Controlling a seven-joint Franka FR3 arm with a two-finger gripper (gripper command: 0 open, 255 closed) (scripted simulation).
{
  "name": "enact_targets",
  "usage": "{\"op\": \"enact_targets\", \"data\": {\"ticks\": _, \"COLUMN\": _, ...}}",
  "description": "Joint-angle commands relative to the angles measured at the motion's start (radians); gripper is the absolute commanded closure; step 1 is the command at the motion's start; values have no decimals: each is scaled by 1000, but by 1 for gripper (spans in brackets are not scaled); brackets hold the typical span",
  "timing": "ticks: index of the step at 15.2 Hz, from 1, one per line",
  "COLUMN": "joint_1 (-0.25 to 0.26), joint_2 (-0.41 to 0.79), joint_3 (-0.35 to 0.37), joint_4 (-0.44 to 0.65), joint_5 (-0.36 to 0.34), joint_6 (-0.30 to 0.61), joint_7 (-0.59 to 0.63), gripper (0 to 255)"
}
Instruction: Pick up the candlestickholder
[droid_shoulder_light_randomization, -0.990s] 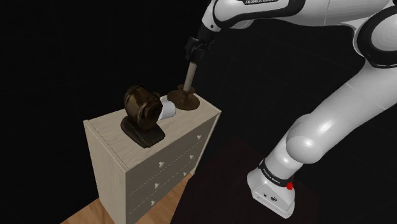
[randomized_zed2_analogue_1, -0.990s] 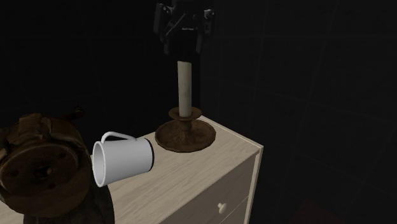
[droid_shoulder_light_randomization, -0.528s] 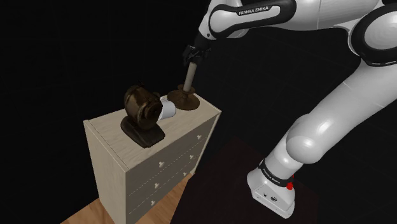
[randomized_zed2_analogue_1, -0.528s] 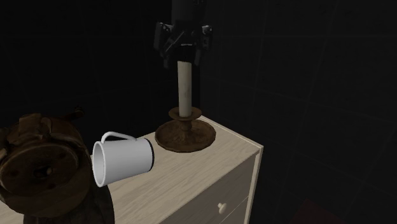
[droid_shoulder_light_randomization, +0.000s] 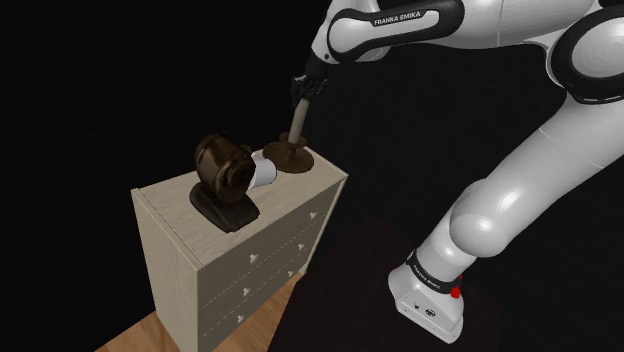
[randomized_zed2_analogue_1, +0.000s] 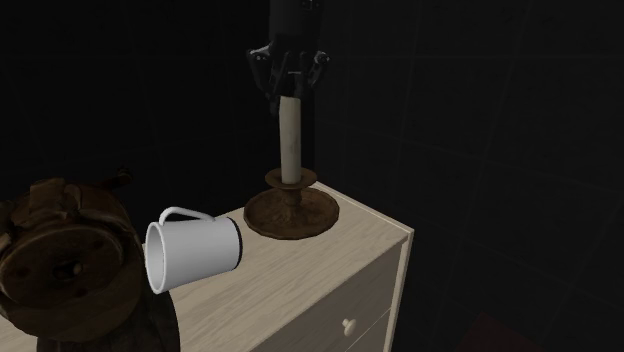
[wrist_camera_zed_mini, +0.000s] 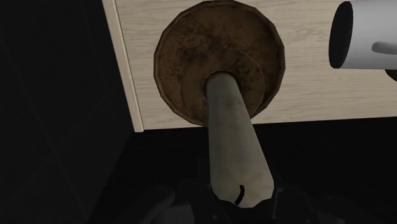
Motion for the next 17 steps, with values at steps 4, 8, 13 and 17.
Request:
{"op": "enact_targets", "data": {"ticks": 4, "joint_1": 0, "joint_2": -7, "joint_3": -1, "joint_4": 4, "joint_5": 0, "joint_6": -12, "joint_7": -1, "gripper": 255}}
{"op": "enact_targets", "data": {"ticks": 8, "joint_1": 0, "joint_2": -19, "joint_3": 0, "joint_4": 45, "joint_5": 1, "joint_6": -66, "joint_7": -3, "gripper": 255}}
{"op": "enact_targets", "data": {"ticks": 13, "joint_1": 0, "joint_2": -30, "joint_3": 0, "joint_4": 101, "joint_5": 2, "joint_6": -133, "joint_7": -4, "gripper": 255}}
{"op": "enact_targets", "data": {"ticks": 17, "joint_1": 0, "joint_2": -36, "joint_3": 0, "joint_4": 149, "joint_5": 3, "joint_6": -187, "joint_7": -5, "gripper": 255}}
